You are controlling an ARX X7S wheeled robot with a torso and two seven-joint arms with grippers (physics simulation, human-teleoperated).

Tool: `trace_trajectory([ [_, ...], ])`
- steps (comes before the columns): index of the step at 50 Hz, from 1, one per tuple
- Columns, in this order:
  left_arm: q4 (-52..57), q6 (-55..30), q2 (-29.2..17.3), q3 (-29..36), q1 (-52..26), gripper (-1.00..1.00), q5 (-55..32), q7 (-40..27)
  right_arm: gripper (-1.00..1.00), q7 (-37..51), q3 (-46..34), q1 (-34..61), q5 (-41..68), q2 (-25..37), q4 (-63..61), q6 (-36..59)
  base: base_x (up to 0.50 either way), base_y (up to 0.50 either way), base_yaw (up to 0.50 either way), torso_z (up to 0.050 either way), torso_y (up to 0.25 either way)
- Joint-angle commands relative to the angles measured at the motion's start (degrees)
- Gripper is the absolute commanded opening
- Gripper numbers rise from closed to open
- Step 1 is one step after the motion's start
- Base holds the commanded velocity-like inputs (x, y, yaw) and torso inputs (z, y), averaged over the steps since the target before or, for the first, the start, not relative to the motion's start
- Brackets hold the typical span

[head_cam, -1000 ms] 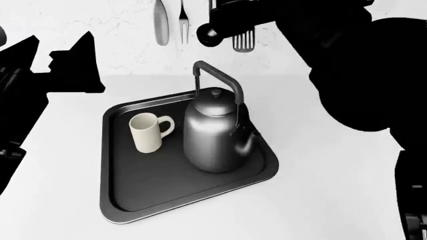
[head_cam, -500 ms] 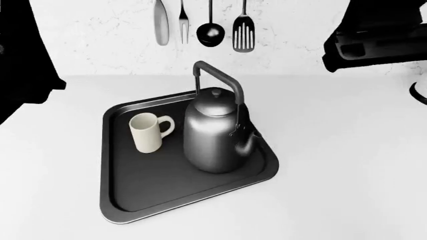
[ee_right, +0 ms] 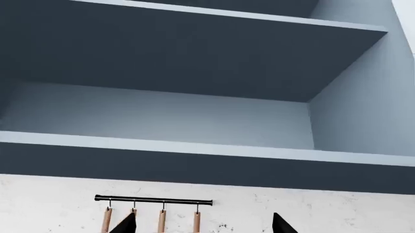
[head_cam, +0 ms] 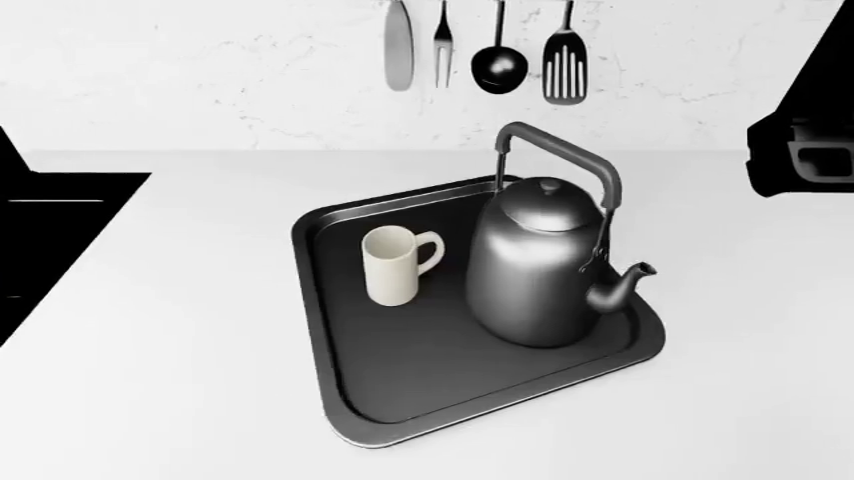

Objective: Pick the kettle from the counter and place it on the tray. Then pick the mug from the cabinet and place it on the tray. Then close the cabinet doors.

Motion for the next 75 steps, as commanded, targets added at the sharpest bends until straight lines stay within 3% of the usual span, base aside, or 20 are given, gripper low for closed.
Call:
trace_trajectory([
  [1, 0.06, 5.25, -3.25, 0.74, 3.86, 1.0, 2.11, -1.33, 1.0, 1.68, 2.35, -0.37, 2.09, -0.89, -0.36, 2.04, 0.0, 0.5, 0.0, 0.0, 0.0],
  [26, -0.88, 6.59, -4.74, 0.76, 4.82, 1.0, 2.21, -2.35, 1.0, 2.51, 3.18, -0.11, 3.35, -1.86, 0.13, 2.91, 0.0, 0.5, 0.0, 0.0, 0.0],
  [35, -2.86, 6.53, -6.4, -2.93, 5.44, 1.0, -0.7, -6.09, 1.0, 2.86, 3.94, -0.42, 4.12, -1.26, 0.39, 1.96, 0.0, 0.41, 0.0, 0.0, 0.0],
  [41, -7.51, 4.2, -12.4, -6.96, 2.87, 1.0, -7.43, -15.8, 1.0, 2.5, 4.92, -1.22, 4.01, -1.05, 0.76, 1.55, 0.0, 0.0, 0.0, 0.0, 0.0],
  [47, -12.3, 2.81, -19.22, -9.04, -1.05, 1.0, -11.04, -18.87, 1.0, 3.19, 4.27, -1.3, 4.5, -0.39, 0.71, 0.9, 0.0, 0.0, 0.0, 0.0, 0.0],
  [50, -14.41, 2.4, -22.19, -10.22, -2.72, 1.0, -11.12, -18.18, 1.0, 3.58, 3.74, -1.1, 4.73, 0.04, 0.66, 0.56, 0.0, 0.0, 0.0, 0.0, 0.0],
  [56, -18.09, -3.04, -22.34, -15.69, -8.65, 1.0, -11.94, -10.02, 1.0, 4.49, 2.38, -0.59, 4.93, 0.91, 0.66, -0.01, 0.0, 0.0, 0.0, 0.0, 0.0],
  [57, -18.83, -11.63, -13.74, -7.09, -17.24, 1.0, -10.11, -6.16, 1.0, 4.77, 2.06, -0.43, 5.05, 1.15, 0.68, -0.26, 0.0, 0.0, 0.0, 0.0, 0.0],
  [58, -10.24, -20.23, -5.15, -2.48, -25.83, 1.0, -1.51, 2.44, 1.0, 4.97, 1.76, -0.28, 5.12, 1.37, 0.66, -0.49, 0.0, 0.0, 0.0, 0.0, 0.0],
  [63, -13.68, -63.2, 37.82, -0.79, -68.81, 1.0, 41.46, 45.41, 1.0, 5.21, 0.81, 0.09, 5.09, 2.38, 0.67, -1.21, 0.0, 0.0, 0.0, 0.0, 0.0],
  [64, -15.96, -71.17, 40.92, -0.38, -77.4, 1.0, 50.05, 54.0, 1.0, 5.09, 0.78, 0.01, 4.91, 2.51, 0.72, -1.18, 0.0, 0.0, 0.0, 0.0, 0.0],
  [65, -17.82, -70.06, 41.41, 0.0, -79.57, 1.0, 58.65, 59.72, 1.0, 5.07, 0.66, -0.11, 4.74, 2.65, 0.77, -1.15, 0.0, 0.0, 0.0, 0.0, 0.0],
  [66, -20.14, -68.77, 42.04, 0.68, -80.73, 1.0, 61.94, 59.86, 1.0, 5.09, 0.47, -0.3, 4.58, 2.78, 0.75, -1.07, 0.0, 0.0, 0.0, 0.0, 0.0],
  [75, -36.82, -59.39, 47.93, 6.28, -88.55, 1.0, 61.86, 58.68, 1.0, 4.48, 0.3, -1.59, 3.98, 3.65, 0.49, -1.23, 0.0, 0.0, 0.0, 0.0, 0.0],
])
